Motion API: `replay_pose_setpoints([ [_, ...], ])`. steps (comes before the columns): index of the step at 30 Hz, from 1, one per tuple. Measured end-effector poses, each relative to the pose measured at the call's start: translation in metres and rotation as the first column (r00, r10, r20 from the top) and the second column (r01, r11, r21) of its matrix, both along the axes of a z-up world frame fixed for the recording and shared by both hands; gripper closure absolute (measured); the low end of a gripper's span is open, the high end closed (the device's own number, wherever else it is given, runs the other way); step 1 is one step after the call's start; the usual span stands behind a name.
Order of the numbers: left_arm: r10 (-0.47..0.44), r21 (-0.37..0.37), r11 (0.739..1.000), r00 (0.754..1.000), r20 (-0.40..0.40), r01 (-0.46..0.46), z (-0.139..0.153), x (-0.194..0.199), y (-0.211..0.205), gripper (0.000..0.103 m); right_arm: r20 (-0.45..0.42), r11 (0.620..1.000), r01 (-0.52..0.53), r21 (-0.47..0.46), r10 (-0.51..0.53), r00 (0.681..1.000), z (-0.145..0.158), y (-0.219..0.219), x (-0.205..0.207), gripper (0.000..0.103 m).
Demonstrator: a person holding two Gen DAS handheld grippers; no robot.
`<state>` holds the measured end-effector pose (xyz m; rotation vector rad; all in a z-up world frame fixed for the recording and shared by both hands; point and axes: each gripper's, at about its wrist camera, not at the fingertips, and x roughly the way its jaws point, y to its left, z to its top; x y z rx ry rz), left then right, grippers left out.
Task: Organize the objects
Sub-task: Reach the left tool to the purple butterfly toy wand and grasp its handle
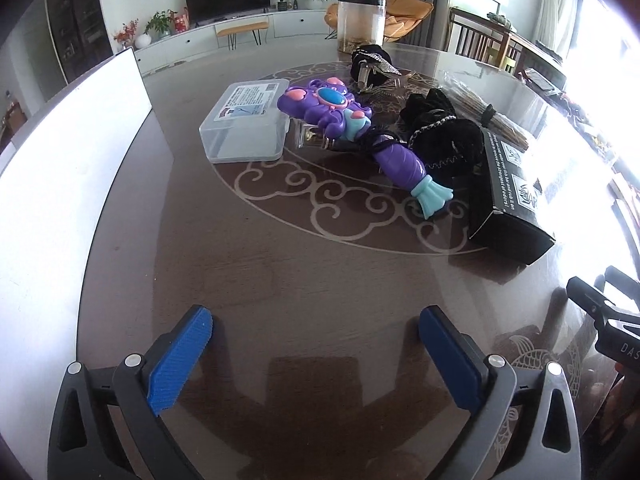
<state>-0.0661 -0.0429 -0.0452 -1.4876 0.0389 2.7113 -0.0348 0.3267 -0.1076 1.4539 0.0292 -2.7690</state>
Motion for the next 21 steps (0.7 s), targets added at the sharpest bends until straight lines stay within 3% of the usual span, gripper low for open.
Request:
replay_pose_setpoints([
  [4,0.013,-0.002,1.0,1.0,0.001,-0.013,0.0,0.001,0.001,0.0,-0.01,1.0,-0.026,-0.003,0.026,1.0,-0.001,-0.004,0.004,0.0],
  [16,-0.074,-0.008,0.997,0.997,0.024,0.074,0.0,-0.004,0.002,0.0,-0.062,0.997,-0.083,-0.002,0.083,0.995,-0.001,-0.002,0.013,0.0],
  [21,-0.117,-0.008,0.993,0.993,0.032,0.117,-0.001,-0.005,-0.002,0.0,-0.038,0.995,-0.098,0.0,0.098,0.994,0.001,0.001,0.013,0.0],
])
